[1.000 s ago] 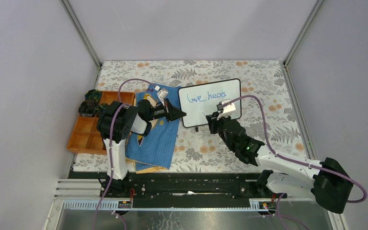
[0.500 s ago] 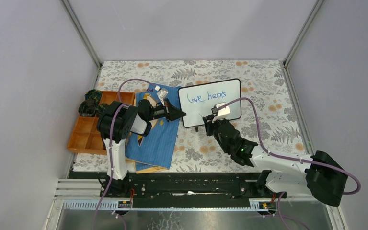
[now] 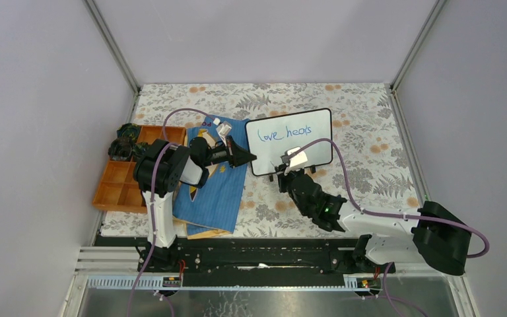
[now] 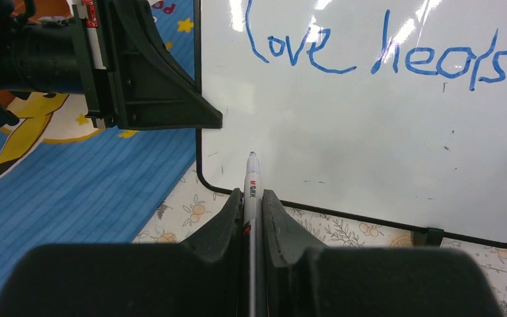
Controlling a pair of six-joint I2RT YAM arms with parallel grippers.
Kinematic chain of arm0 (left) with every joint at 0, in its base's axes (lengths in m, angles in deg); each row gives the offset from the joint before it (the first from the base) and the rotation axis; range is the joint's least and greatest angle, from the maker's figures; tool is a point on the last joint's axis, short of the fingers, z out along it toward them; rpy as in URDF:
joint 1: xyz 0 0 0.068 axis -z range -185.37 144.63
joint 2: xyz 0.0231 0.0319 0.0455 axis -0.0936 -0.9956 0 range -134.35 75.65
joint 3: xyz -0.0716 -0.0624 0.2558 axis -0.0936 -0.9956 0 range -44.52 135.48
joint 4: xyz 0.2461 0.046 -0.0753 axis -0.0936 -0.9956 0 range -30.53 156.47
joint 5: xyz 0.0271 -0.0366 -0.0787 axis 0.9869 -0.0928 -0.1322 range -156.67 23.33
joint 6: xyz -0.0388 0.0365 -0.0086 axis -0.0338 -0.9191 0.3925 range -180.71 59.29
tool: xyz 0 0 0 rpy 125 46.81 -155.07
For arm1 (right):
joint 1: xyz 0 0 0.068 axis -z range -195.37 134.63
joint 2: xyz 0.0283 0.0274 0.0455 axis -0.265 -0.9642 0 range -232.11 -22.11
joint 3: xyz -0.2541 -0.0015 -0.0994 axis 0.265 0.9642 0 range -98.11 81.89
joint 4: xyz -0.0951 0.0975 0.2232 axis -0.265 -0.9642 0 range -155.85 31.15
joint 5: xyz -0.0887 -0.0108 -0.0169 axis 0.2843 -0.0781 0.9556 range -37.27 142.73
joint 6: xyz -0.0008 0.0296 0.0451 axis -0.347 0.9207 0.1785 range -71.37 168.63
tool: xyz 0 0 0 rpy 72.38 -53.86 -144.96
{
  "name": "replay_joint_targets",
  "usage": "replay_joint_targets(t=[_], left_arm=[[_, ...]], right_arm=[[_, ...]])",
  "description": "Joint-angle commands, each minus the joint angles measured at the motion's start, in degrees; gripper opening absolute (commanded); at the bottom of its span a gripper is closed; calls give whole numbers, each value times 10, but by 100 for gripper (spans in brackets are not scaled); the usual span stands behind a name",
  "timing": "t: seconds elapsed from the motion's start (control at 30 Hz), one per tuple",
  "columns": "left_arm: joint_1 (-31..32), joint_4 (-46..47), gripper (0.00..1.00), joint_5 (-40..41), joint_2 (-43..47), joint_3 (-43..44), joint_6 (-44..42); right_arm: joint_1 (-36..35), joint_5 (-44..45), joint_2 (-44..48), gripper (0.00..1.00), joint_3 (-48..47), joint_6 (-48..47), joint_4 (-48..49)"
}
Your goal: Write a sentence on the whiteboard
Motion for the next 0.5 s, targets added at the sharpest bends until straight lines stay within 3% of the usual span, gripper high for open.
replay_joint_targets(t=[0.0,0.47], left_arm=[[-1,-95,0,38,-22,-9,-55],[-1,-97,0,38,-22,-7,-55]], right_arm=[[-3,27,-4,0,-21,19,21],[42,-39,-54,0,-55,79,7]])
